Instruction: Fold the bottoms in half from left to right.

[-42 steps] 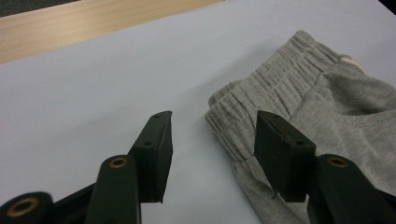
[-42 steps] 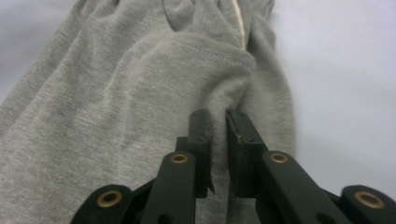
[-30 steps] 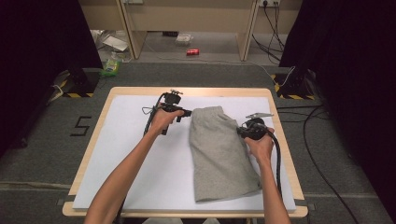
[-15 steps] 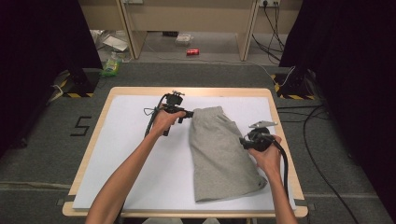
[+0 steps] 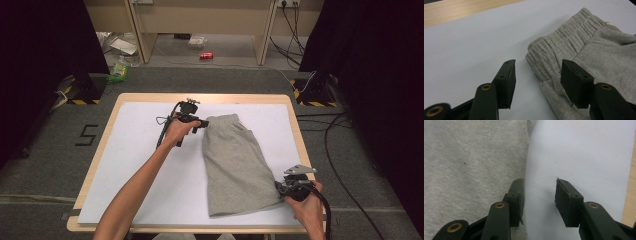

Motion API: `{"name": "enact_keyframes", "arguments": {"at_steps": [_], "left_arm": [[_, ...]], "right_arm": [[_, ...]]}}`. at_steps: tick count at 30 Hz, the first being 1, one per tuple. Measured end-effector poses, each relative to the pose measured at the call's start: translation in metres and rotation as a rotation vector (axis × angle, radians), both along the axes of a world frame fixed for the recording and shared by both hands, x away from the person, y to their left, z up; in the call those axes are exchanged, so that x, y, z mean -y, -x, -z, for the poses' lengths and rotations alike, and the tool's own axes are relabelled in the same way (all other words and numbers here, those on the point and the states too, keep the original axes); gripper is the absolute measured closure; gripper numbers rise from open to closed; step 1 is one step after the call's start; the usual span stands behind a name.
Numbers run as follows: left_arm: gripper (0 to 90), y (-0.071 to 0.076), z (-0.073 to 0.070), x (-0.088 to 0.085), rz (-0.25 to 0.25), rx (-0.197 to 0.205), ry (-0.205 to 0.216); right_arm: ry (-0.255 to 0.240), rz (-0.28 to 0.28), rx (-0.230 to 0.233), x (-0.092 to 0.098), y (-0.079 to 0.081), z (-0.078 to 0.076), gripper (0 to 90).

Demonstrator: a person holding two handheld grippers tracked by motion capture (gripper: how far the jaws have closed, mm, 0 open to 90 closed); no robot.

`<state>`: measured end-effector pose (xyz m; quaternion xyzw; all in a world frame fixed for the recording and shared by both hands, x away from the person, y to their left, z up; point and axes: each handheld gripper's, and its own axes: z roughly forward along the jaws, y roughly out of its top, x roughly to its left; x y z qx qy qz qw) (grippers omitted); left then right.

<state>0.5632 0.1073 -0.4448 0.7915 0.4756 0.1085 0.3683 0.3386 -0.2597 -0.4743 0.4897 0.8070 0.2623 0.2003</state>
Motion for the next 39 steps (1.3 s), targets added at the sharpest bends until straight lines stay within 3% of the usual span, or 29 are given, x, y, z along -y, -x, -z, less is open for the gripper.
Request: {"name": "enact_keyframes", "arguments": {"at_steps": [7, 16, 21, 28, 39], "left_arm": [[45.2, -0.002, 0.003, 0.003, -0.006, -0.005, -0.002], [44.7, -0.001, 0.0, 0.006, -0.01, 0.002, 0.01], [44.7, -0.004, 0.001, 0.01, -0.023, -0.007, 0.011], [45.1, -0.009, 0.008, 0.018, -0.049, -0.019, -0.002], [46.9, -0.013, 0.027, 0.037, -0.057, -0.048, -0.034]], "right_arm": [[-0.025, -0.02, 0.074, -0.004, 0.01, -0.014, 53.6], [-0.078, -0.037, 0.113, -0.015, 0.013, -0.016, 51.9], [-0.115, -0.087, 0.149, -0.033, 0.019, -0.025, 51.7], [-0.2, -0.189, 0.139, -0.067, 0.026, -0.023, 51.6], [-0.26, -0.326, 0.111, -0.113, 0.043, -0.021, 50.3]]}}
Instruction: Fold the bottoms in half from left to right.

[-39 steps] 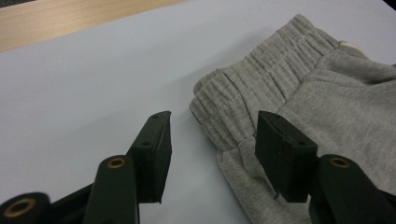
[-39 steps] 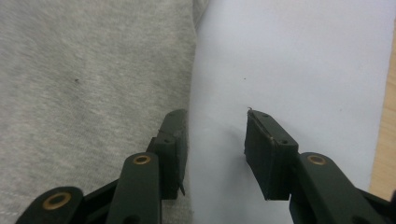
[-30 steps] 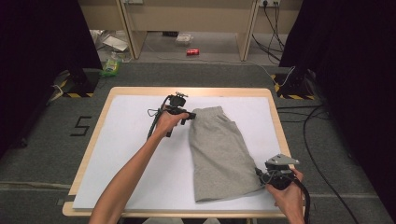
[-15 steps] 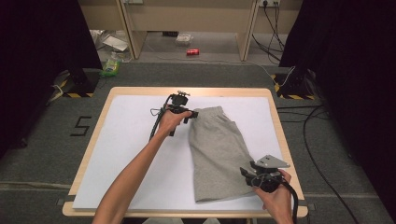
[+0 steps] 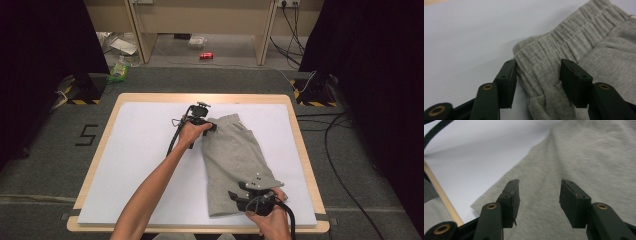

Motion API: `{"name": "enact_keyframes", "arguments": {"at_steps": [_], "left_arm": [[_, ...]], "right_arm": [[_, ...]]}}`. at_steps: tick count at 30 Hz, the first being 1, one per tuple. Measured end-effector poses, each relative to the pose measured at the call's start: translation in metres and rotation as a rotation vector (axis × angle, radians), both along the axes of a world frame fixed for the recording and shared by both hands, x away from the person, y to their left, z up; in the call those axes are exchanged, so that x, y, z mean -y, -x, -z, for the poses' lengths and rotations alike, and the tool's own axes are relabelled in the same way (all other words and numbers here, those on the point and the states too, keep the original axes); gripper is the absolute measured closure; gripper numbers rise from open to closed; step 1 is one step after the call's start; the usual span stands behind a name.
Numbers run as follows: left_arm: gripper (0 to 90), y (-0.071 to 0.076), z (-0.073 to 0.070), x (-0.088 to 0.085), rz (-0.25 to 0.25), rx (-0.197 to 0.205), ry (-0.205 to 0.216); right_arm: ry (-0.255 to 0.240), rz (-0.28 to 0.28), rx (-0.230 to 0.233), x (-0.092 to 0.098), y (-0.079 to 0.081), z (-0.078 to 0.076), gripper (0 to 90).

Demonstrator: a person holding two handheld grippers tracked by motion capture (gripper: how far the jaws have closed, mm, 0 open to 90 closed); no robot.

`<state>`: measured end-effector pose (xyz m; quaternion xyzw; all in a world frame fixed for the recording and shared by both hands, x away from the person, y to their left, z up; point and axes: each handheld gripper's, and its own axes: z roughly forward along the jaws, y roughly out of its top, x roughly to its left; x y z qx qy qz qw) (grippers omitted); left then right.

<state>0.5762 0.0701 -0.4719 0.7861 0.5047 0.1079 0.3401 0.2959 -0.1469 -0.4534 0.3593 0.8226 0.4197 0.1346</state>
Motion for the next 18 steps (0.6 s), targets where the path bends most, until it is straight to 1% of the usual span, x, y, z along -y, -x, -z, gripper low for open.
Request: {"name": "enact_keyframes", "arguments": {"at_steps": [4, 6, 7, 9, 10, 11, 12, 16, 18], "left_arm": [[47.3, -0.002, 0.001, -0.002, 0.006, -0.016, 0.007], [47.8, -0.002, 0.002, -0.002, 0.005, -0.015, 0.007], [48.0, -0.002, 0.002, -0.002, 0.01, -0.009, -0.003], [48.4, 0.0, 0.001, 0.001, 0.024, 0.01, -0.04], [48.5, 0.0, 0.001, 0.002, 0.029, 0.014, -0.051], [48.5, 0.0, 0.001, 0.003, 0.028, 0.012, -0.053], [48.5, 0.0, 0.002, 0.002, 0.022, 0.006, -0.045], [47.6, -0.002, 0.004, -0.001, 0.012, -0.026, -0.014], [46.1, -0.003, 0.004, -0.003, 0.008, -0.033, -0.005]], "right_arm": [[-0.017, -0.025, -0.008, -0.011, 0.005, 0.004, 48.3], [-0.021, -0.029, -0.015, -0.016, 0.007, 0.006, 45.2], [-0.02, -0.034, -0.017, -0.019, 0.007, 0.008, 42.6], [-0.02, -0.045, -0.024, -0.025, 0.009, 0.011, 39.3], [-0.022, -0.048, -0.027, -0.027, 0.01, 0.013, 37.9], [-0.019, -0.052, -0.028, -0.03, 0.011, 0.014, 36.6], [-0.014, -0.053, -0.029, -0.032, 0.012, 0.015, 35.9], [0.029, -0.083, -0.021, -0.043, 0.017, 0.019, 34.6], [0.045, -0.094, -0.026, -0.047, 0.018, 0.021, 34.4]]}}
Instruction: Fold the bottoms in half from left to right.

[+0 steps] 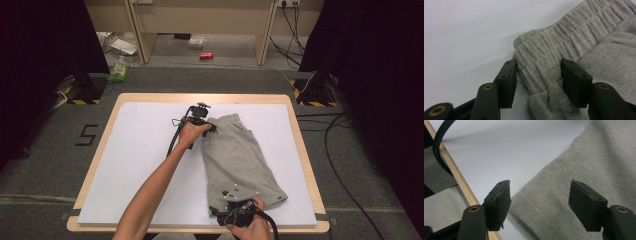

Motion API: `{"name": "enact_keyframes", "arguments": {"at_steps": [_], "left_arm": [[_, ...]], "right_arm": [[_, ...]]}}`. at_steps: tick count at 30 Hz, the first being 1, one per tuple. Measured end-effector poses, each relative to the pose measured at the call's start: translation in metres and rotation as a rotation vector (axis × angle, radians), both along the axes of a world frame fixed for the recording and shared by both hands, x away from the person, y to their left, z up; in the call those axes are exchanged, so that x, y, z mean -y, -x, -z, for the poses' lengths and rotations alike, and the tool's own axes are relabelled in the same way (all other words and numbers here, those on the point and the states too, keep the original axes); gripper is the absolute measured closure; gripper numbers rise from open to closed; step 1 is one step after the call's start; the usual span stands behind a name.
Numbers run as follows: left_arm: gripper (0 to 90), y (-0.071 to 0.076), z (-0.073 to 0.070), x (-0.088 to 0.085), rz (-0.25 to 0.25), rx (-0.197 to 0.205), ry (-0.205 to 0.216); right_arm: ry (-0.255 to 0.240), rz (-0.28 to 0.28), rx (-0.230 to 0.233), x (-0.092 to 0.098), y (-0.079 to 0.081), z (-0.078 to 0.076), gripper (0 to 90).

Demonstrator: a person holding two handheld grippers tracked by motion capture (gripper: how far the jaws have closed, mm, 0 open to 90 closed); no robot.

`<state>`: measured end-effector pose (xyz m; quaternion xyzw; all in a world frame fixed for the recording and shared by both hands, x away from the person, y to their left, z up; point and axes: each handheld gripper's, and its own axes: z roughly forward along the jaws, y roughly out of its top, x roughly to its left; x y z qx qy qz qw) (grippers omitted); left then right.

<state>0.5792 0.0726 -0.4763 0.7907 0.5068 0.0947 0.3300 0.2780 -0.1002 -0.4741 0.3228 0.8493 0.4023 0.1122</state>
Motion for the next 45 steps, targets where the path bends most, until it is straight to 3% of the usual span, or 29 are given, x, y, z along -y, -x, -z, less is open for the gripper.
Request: {"name": "enact_keyframes", "arguments": {"at_steps": [7, 15, 18, 26, 30, 32, 37, 42, 45], "left_arm": [[45.0, 0.0, 0.0, 0.001, 0.004, 0.01, -0.009], [52.3, 0.001, 0.0, 0.002, 0.014, 0.013, 0.001], [56.1, 0.002, 0.001, 0.003, 0.023, 0.023, 0.005], [67.2, 0.005, 0.0, 0.008, 0.047, 0.076, -0.028], [69.1, 0.004, -0.001, 0.007, 0.06, 0.08, -0.032], [69.6, 0.003, -0.001, 0.005, 0.069, 0.08, -0.027], [70.7, 0.001, -0.002, -0.001, 0.094, 0.092, -0.028], [71.0, 0.002, -0.007, -0.014, 0.12, 0.11, -0.094], [71.0, 0.001, -0.01, -0.027, 0.128, 0.112, -0.103]], "right_arm": [[0.017, -0.011, -0.013, -0.007, 0.001, 0.007, 33.6], [0.052, -0.007, -0.03, -0.01, -0.001, 0.017, 36.5], [0.07, -0.001, -0.014, -0.011, 0.0, 0.017, 42.9], [0.081, -0.024, 0.018, -0.006, -0.004, 0.016, 78.1], [0.089, -0.041, 0.027, -0.007, -0.003, 0.016, 82.6], [0.067, -0.05, 0.023, -0.009, -0.004, 0.015, 83.1], [0.035, -0.083, 0.022, -0.023, -0.006, 0.011, 83.5], [0.01, -0.128, 0.021, -0.048, -0.01, 0.006, 83.5], [-0.003, -0.161, 0.028, -0.066, -0.01, 0.003, 83.6]]}}
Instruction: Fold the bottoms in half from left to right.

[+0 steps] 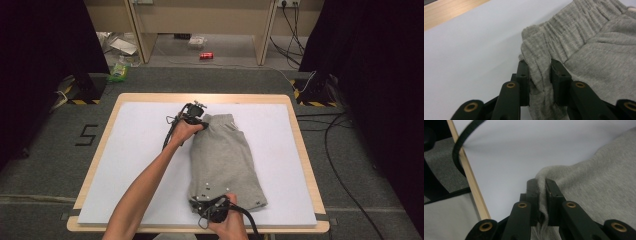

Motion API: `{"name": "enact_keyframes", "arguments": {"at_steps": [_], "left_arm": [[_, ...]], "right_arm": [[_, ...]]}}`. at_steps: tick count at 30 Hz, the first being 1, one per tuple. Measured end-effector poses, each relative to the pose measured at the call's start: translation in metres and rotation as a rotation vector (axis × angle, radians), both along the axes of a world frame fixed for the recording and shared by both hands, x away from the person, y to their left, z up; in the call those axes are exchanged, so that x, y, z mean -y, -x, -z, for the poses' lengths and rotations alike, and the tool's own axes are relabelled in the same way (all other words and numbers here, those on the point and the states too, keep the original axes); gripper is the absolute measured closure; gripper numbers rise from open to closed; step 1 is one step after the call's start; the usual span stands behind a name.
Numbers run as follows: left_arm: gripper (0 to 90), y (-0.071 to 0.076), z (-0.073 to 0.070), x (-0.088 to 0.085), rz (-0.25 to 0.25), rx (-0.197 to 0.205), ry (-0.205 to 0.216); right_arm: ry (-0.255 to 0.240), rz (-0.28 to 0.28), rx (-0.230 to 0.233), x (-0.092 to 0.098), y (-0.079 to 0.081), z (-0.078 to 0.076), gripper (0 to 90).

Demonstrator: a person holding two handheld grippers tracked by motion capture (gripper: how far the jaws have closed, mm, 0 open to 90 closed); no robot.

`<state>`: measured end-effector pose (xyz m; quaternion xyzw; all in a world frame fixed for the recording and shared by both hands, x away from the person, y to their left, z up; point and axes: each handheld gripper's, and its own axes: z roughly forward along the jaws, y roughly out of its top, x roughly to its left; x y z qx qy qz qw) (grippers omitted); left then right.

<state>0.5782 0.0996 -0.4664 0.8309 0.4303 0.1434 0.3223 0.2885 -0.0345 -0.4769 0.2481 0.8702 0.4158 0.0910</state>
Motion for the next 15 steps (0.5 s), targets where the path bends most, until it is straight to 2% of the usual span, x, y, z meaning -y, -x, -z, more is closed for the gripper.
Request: {"name": "enact_keyframes", "arguments": {"at_steps": [4, 6, 11, 15], "left_arm": [[71.0, -0.001, -0.002, -0.018, 0.005, 0.0, -0.008], [70.9, 0.0, -0.003, -0.029, -0.001, -0.005, 0.004], [70.8, 0.001, -0.003, -0.055, -0.013, -0.018, 0.001], [70.6, 0.002, -0.002, -0.067, -0.029, -0.02, 0.009]], "right_arm": [[-0.016, -0.042, 0.012, -0.02, -0.003, -0.005, 83.5], [-0.02, -0.067, 0.022, -0.032, -0.005, -0.007, 83.5], [-0.038, -0.105, 0.013, -0.054, -0.006, -0.01, 83.5], [-0.041, -0.126, 0.007, -0.068, -0.008, -0.009, 83.4]]}}
